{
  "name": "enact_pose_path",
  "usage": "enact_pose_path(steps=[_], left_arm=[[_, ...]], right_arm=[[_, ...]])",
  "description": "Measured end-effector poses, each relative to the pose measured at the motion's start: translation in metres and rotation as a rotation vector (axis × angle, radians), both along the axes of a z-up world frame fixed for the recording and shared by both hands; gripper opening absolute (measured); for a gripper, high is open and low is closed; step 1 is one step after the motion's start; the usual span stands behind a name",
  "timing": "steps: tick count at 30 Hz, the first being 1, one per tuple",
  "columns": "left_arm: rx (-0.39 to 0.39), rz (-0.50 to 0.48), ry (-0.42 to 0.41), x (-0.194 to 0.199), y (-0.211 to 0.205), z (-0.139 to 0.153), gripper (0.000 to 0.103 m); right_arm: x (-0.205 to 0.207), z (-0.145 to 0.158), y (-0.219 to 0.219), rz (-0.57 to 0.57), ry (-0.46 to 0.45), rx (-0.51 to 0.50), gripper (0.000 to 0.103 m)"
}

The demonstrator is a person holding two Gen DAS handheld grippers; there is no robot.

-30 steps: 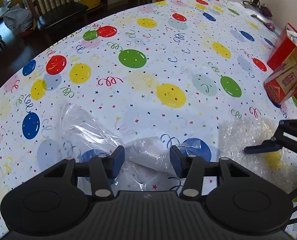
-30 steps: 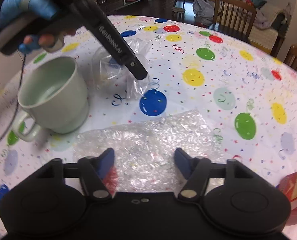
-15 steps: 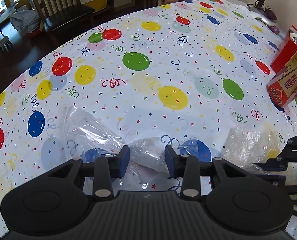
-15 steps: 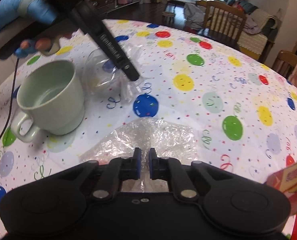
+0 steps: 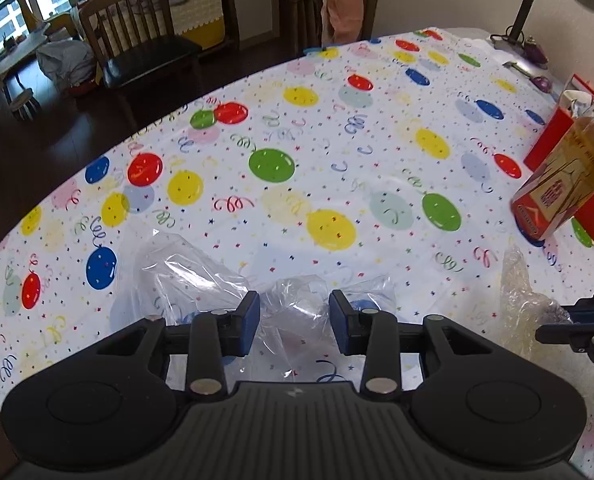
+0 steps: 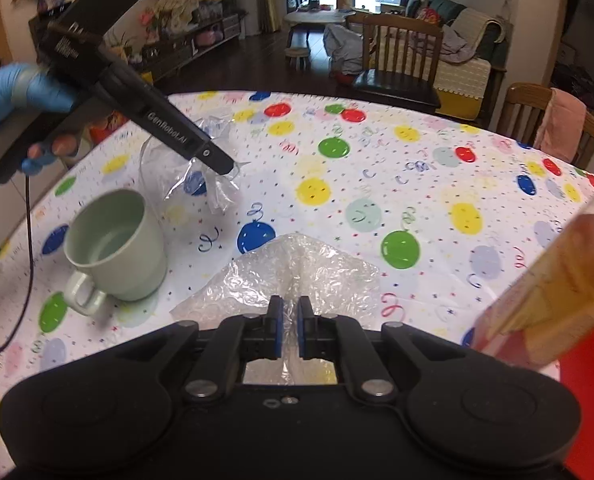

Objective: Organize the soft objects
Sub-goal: 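Carry the bubble wrap and plastic bag with both tools over the shoebox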

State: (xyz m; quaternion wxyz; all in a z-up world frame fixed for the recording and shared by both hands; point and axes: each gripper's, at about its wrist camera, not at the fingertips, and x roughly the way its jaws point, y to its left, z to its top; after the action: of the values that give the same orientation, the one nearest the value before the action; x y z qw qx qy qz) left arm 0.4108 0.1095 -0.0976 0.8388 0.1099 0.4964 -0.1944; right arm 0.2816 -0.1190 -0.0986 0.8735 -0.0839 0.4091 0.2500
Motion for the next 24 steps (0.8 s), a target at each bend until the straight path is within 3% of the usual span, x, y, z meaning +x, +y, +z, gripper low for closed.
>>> enact_pose_path(steps=[10, 24], left_arm=[[-0.017, -0.028, -0.066, -0.038, -0.024, 0.05, 0.037], [-0.116, -0.064, -0.143, -0.102, -0.066, 0.114, 0.037]], right_arm=[[-0.025, 0.046, -0.041, -0.046, -0.008, 0.067, 0.006], [-0.057, 0.097, -0.1, -0.116, -0.053, 0.13, 0.006]])
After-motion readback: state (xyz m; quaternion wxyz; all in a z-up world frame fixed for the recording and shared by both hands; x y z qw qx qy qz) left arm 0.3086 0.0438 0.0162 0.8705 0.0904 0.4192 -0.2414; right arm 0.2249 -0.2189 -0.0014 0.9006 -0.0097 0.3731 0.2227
